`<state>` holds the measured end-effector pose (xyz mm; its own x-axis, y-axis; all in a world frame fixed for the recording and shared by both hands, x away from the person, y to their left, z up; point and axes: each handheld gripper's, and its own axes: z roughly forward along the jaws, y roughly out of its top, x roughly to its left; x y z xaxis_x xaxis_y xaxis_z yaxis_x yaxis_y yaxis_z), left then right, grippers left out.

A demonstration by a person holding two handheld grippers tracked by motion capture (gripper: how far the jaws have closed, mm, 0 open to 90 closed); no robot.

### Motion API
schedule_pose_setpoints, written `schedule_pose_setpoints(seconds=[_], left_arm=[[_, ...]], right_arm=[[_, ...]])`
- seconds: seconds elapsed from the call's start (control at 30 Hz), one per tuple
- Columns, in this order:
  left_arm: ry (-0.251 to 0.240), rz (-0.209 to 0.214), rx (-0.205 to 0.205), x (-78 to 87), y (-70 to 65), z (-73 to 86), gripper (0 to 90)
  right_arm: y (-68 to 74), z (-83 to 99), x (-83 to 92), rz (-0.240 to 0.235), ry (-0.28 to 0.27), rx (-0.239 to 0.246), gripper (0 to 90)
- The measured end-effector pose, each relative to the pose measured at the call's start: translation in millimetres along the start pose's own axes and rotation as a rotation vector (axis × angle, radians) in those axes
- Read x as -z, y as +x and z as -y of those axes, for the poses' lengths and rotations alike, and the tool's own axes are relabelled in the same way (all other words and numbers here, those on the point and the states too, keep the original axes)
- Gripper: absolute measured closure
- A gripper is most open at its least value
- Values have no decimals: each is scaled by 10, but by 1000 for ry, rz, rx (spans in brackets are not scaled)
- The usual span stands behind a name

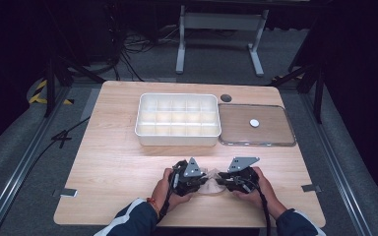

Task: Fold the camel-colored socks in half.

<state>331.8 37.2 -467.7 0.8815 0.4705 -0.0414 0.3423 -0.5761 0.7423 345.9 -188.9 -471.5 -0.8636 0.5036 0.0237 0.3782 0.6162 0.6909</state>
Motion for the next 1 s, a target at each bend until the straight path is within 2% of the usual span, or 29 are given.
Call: schedule_pose_setpoints(seconds=[0.1, 0.13, 0.17, 0.2, 0.23, 0.3, 0.37, 0.43, 0.47, 0.5, 0.53, 0.57, 0.7, 0.77, 0.83, 0.93, 1.0], left_arm=[[3, -5, -3, -29, -28, -4, 774], [0, -5, -11, -38, -34, -8, 719], [-11, -4, -7, -33, -41, -15, 719], [-25, -7, -1, -9, -43, -32, 671], [-41, -6, -2, 26, -35, -55, 604], [-78, -9, -6, 155, -11, -109, 531], [-134, 0, 2, 373, 34, -182, 512], [-161, -1, 10, 551, 78, -213, 527], [-165, -5, 3, 626, 98, -209, 563], [-164, -11, 0, 665, 111, -198, 588], [-143, -17, -4, 719, 139, -168, 618], [-140, -7, 4, 737, 165, -127, 671], [-81, 25, 31, 672, 236, 42, 775], [-28, 40, 20, 541, 232, 106, 795], [0, 40, 4, 452, 215, 125, 806], [4, 61, 7, 341, 156, 136, 804], [-3, 66, -6, 312, 112, 137, 767]], right_arm=[[0, 0, -1, 0, -1, 1, 739], [-1, 0, -1, -1, 0, 0, 739], [-1, 0, -1, -1, 0, 0, 739], [-1, 1, 0, -1, 0, -1, 739], [-1, 1, 0, -1, -1, -1, 739], [0, 1, 0, 0, 0, 0, 739], [1, 1, 0, 1, 0, 2, 739], [-2, 1, 0, -2, 0, 0, 739], [-2, 1, 0, -3, 0, -1, 739], [-2, 1, 0, -3, 0, -1, 739], [-2, 1, 0, -2, 0, -1, 739], [-2, 0, -2, -1, -1, 2, 739], [-2, -3, -3, -2, 1, -2, 739], [-3, -4, -3, -2, 1, -1, 739], [-3, -4, -3, -2, 1, -1, 739], [-2, -3, -3, -3, 1, -2, 739], [-4, -1, -3, -4, 1, 0, 739]])
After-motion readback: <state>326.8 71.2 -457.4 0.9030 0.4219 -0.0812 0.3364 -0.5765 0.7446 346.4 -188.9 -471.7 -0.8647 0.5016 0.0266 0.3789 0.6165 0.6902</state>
